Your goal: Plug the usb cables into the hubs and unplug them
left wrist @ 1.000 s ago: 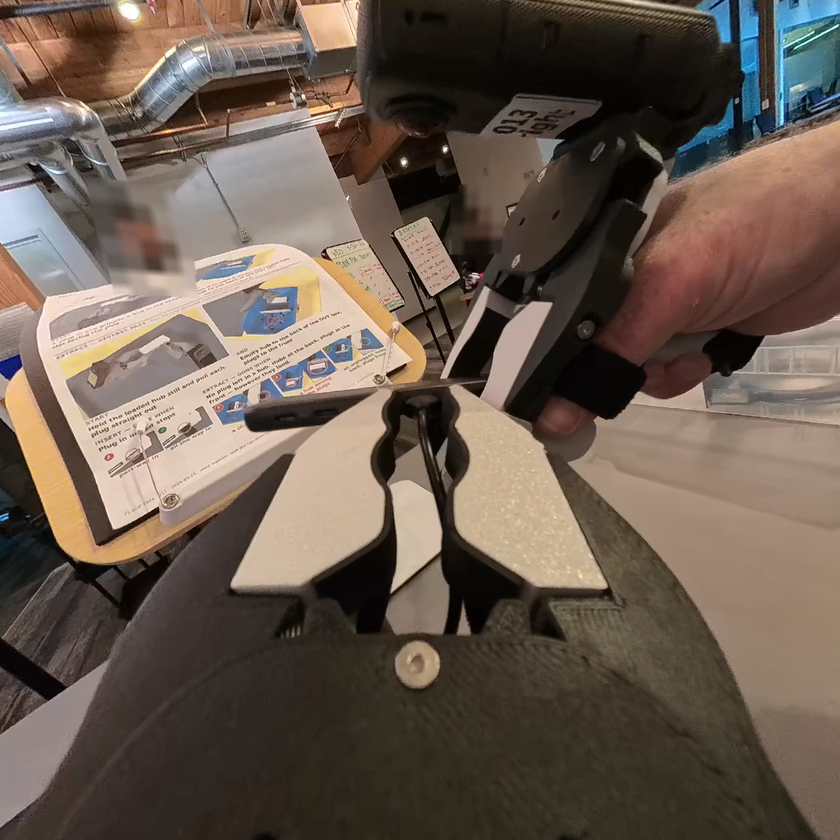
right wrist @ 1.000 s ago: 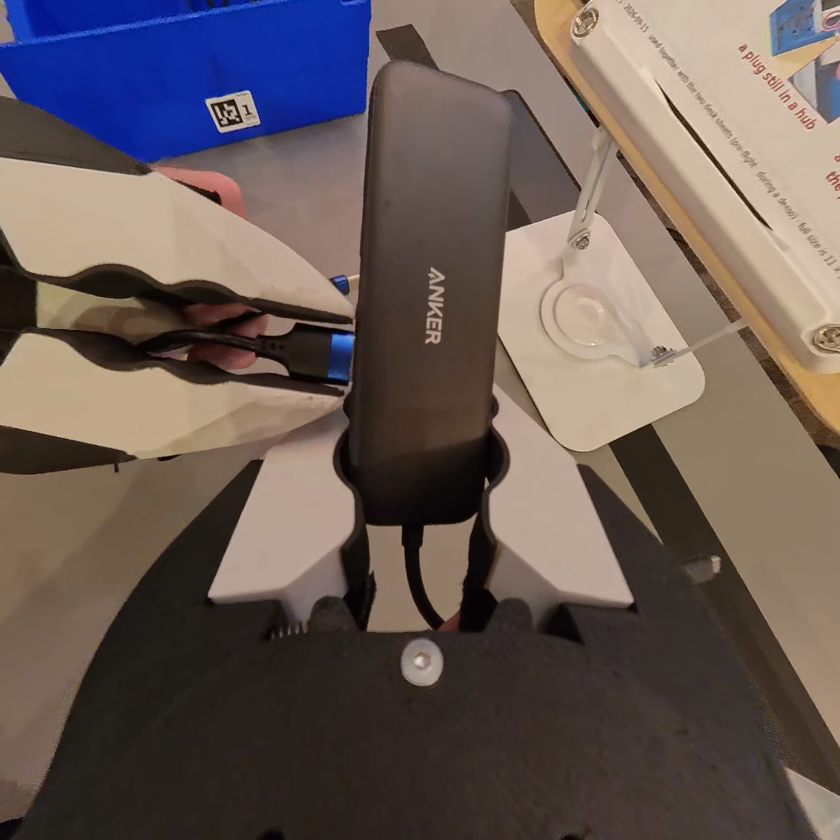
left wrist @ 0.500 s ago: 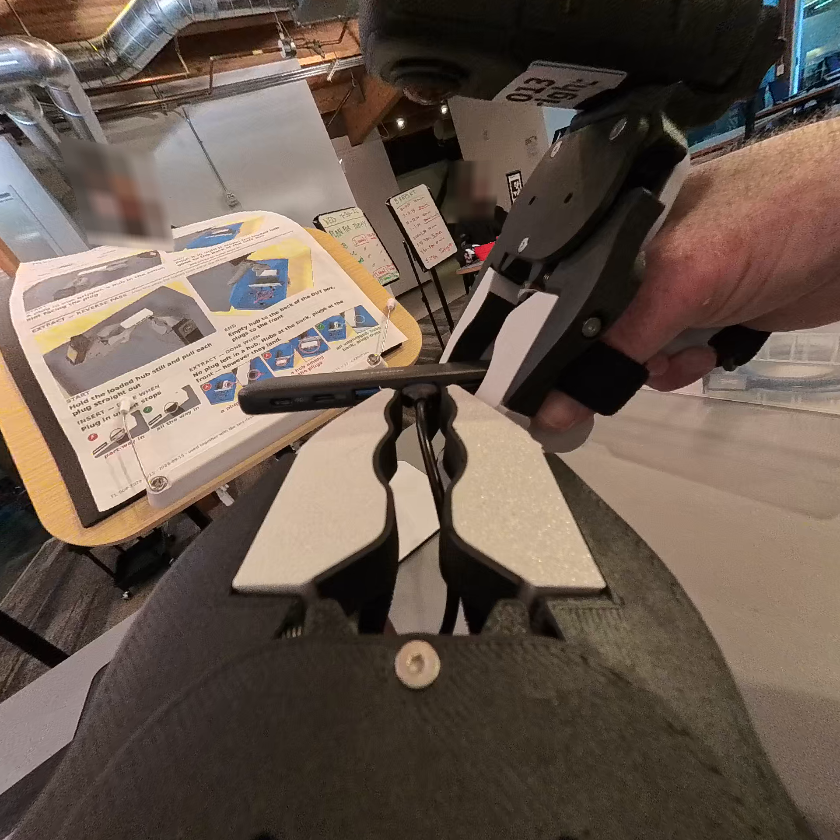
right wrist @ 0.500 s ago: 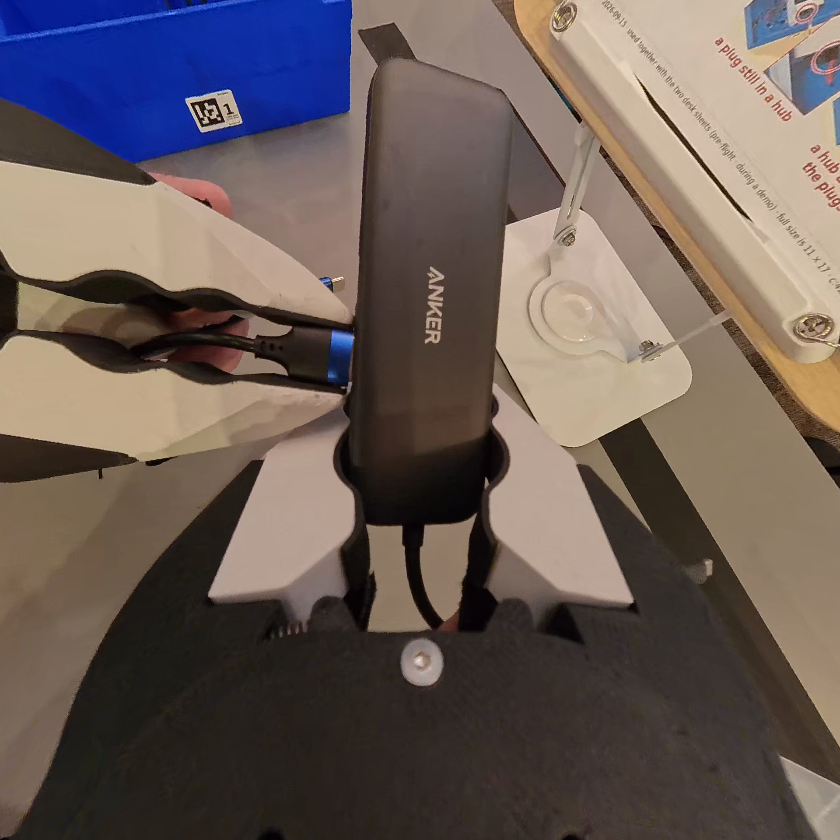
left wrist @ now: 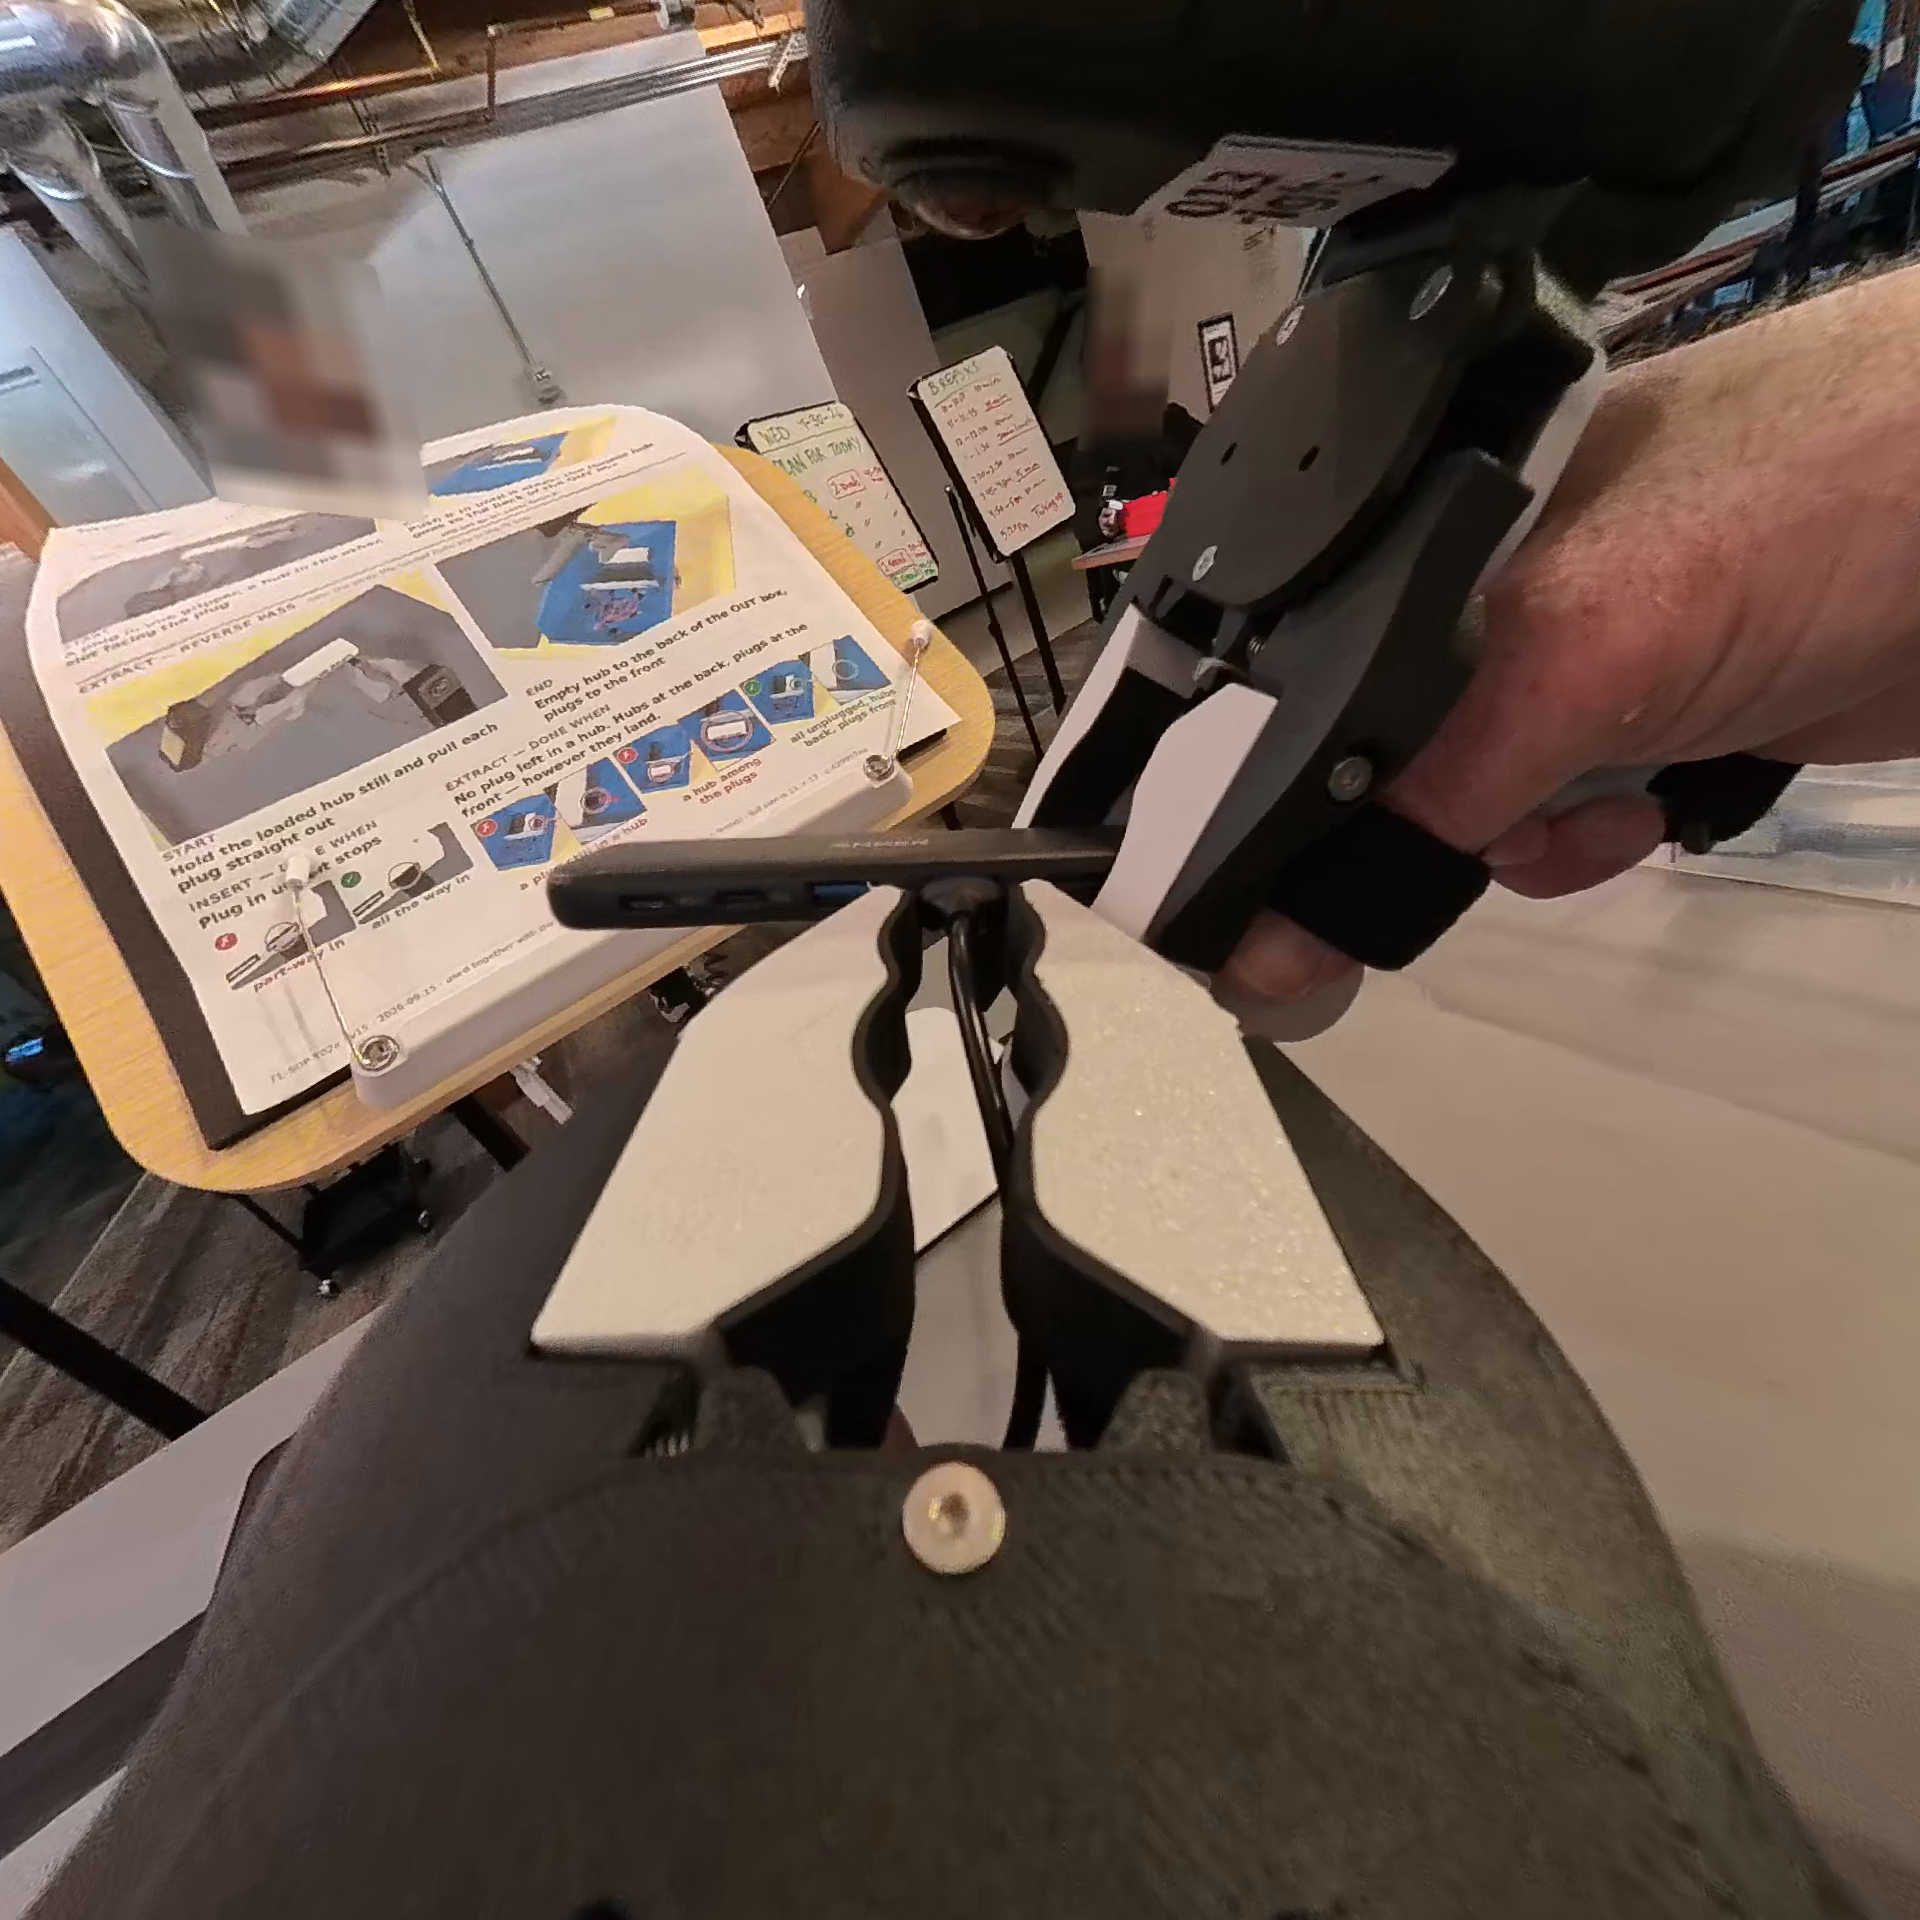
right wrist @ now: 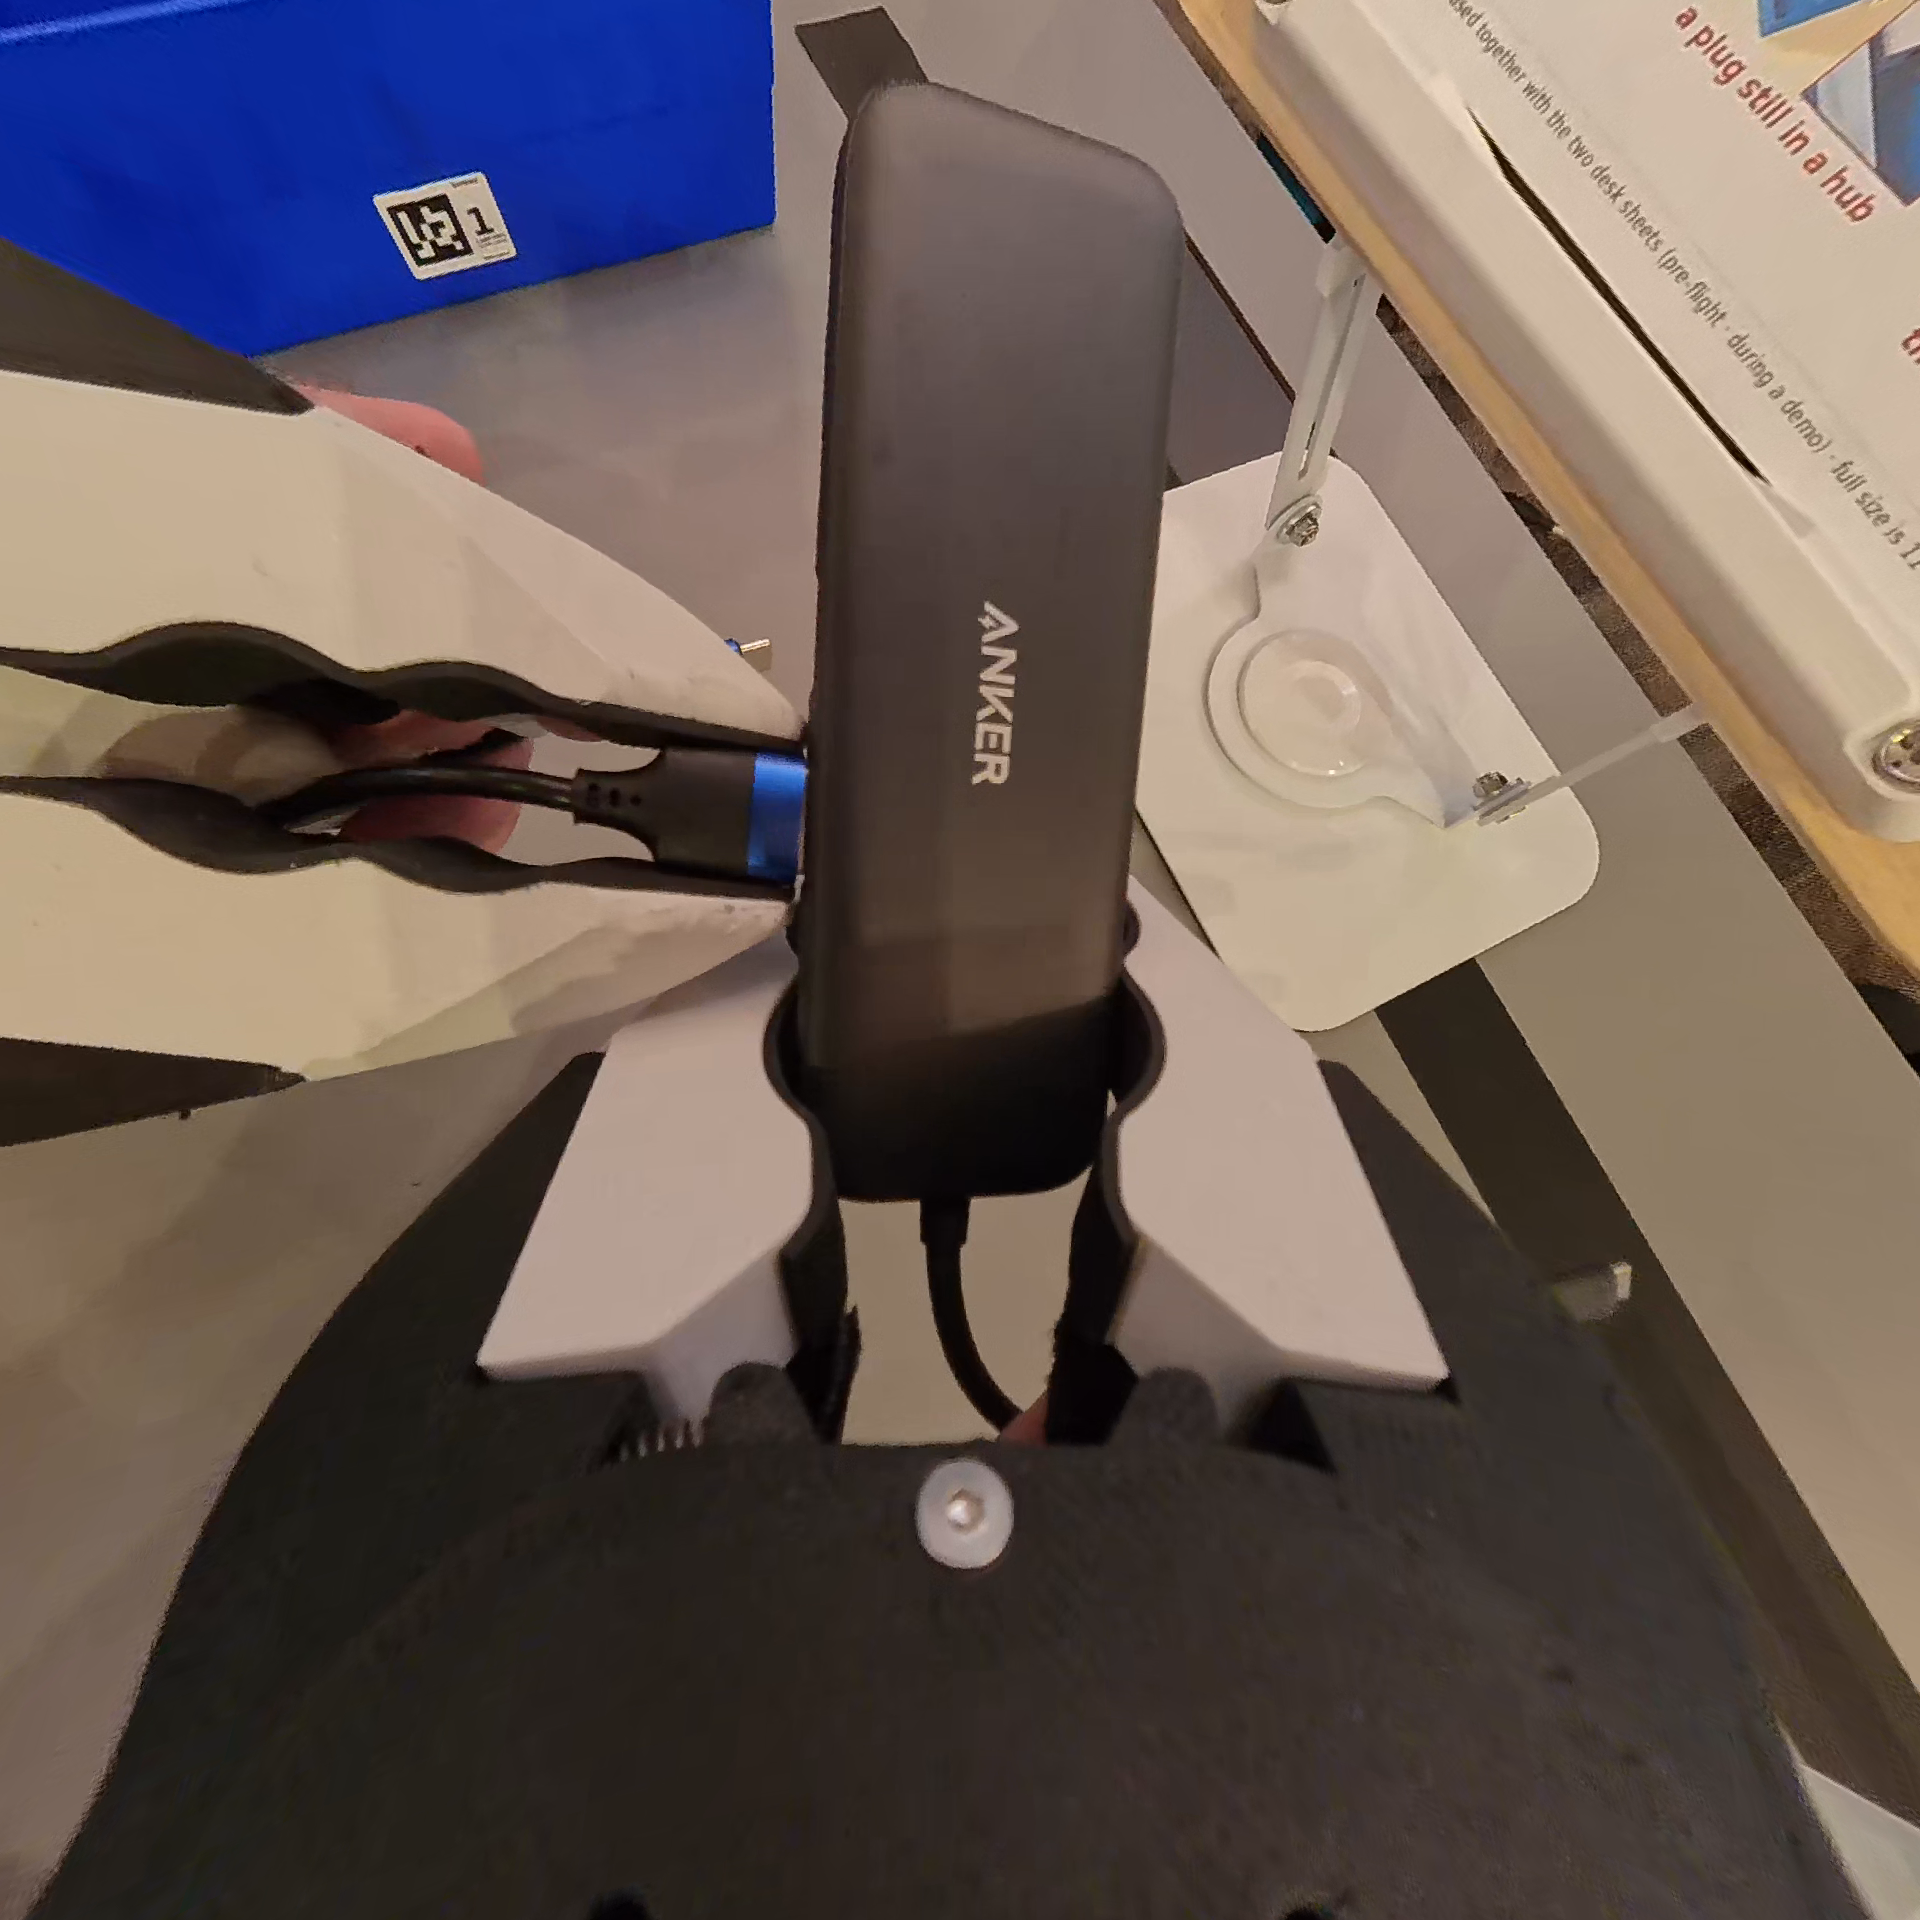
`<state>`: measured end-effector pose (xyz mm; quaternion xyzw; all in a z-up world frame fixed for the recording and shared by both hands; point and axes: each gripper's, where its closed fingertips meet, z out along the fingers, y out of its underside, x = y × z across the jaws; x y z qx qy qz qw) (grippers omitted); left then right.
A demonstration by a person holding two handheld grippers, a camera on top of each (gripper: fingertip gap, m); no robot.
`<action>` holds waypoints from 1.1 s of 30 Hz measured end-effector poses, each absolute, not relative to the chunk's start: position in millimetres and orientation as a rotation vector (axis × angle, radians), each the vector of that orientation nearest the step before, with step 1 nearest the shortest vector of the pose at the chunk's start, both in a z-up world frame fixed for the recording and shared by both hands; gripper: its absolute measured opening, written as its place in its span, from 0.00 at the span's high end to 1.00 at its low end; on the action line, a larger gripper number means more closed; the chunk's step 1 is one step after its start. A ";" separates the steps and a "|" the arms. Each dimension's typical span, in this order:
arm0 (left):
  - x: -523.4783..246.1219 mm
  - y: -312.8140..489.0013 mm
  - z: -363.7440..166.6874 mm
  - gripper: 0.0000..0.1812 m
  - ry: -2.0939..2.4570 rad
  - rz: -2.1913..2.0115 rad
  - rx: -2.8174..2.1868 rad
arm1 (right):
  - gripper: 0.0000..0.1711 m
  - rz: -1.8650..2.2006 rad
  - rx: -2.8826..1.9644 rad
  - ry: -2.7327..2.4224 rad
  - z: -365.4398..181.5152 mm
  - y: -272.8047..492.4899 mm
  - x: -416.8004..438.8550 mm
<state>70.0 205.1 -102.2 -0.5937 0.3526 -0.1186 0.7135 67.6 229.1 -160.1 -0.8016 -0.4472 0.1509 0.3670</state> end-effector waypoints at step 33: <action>57.6 209.4 -85.0 0.92 0.786 -0.321 -1.245 | 0.73 0.270 -2.043 -1.166 -142.6 239.3 58.2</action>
